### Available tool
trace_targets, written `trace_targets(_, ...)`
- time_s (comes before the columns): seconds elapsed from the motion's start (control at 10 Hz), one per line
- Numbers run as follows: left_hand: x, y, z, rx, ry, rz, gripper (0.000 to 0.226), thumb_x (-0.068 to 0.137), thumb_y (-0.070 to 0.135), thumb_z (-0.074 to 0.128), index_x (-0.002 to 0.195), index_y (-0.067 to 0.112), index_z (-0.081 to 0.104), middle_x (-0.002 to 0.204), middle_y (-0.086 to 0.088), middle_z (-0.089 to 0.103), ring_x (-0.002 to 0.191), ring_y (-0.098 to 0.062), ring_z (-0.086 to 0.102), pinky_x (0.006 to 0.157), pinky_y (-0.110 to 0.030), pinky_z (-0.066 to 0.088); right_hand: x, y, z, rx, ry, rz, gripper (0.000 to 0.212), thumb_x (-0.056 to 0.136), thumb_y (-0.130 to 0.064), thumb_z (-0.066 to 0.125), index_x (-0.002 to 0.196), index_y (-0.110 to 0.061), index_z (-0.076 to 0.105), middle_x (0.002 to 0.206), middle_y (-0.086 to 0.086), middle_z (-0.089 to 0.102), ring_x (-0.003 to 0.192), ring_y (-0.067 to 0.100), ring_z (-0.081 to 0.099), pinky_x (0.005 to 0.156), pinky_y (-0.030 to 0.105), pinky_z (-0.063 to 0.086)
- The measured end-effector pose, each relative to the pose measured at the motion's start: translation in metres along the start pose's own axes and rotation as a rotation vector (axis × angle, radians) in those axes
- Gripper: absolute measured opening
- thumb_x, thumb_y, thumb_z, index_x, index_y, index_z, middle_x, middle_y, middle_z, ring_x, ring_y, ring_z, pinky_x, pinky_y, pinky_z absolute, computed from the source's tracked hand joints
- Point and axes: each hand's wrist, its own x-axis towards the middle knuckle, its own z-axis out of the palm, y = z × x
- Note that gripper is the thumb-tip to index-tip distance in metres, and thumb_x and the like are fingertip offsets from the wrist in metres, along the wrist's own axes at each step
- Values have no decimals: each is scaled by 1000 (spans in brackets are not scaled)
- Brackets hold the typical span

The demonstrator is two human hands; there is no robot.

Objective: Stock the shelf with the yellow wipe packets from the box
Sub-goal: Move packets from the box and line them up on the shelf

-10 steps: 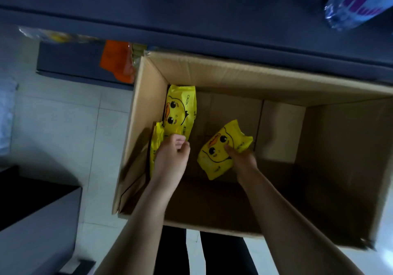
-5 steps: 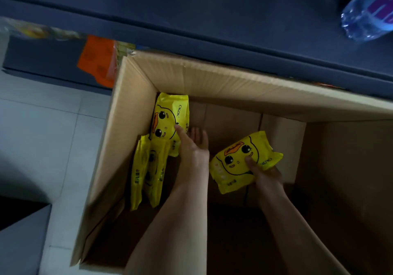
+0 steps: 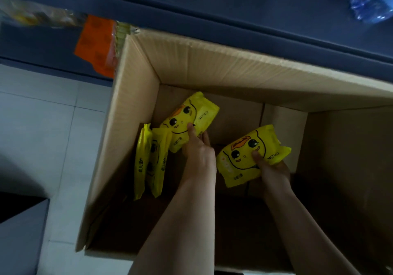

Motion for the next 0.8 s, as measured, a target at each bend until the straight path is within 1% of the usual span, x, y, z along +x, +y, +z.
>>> trace_targets(0.1,-18,8,0,-130,209,-115,41,88,24,62,122,6,52,108,-5,62,111,-19,59,76,-23,52,-18,-11,-10,-62,58,-65,29,83,-20,69,111,-18,60,98,0,66,88,18,62,80,35,51)
trace_targets(0.2,-38,14,-6,-91,262,-99,40,83,14,67,119,4,54,120,-13,59,111,-27,58,81,-29,52,-30,-16,-17,-60,106,-119,24,82,-21,70,104,-18,59,88,-3,64,77,11,60,65,25,47)
trace_targets(0.3,-71,23,-17,77,171,-41,34,85,7,64,118,6,55,121,-14,59,111,-29,57,84,-35,52,-56,-26,-27,-32,159,-141,20,82,-21,71,96,-15,60,84,0,63,71,11,59,55,23,44)
trace_targets(0.4,-91,36,-20,203,105,17,35,85,6,64,118,10,54,117,-12,60,107,-27,58,83,-37,51,-75,-36,-32,27,180,-160,13,83,-19,70,91,-15,62,84,2,65,73,16,61,55,24,46)
trace_targets(0.5,-131,66,-21,411,4,128,35,84,3,65,116,9,54,111,-8,60,96,-22,59,65,-30,52,-116,-57,-42,116,185,-192,12,86,-18,67,95,-14,62,82,-1,65,71,14,62,47,17,50)
trace_targets(0.6,-166,93,-19,497,-79,206,25,84,2,64,105,12,55,102,-6,61,86,-20,59,54,-24,51,-149,-78,-45,165,177,-196,11,86,-19,67,94,-13,62,78,-2,63,67,10,60,43,14,48)
trace_targets(0.7,-215,131,-9,592,-189,325,21,87,5,60,107,12,57,99,-5,62,87,-21,58,60,-25,46,-186,-112,-52,171,142,-232,10,84,-21,69,84,-13,63,72,-2,63,63,11,59,51,22,48)
trace_targets(0.8,-247,154,-4,669,-234,437,18,87,12,62,105,15,60,101,-5,64,87,-20,59,69,-31,50,-214,-137,-60,160,131,-288,15,84,-24,69,75,-15,62,71,1,64,61,12,59,53,24,48)
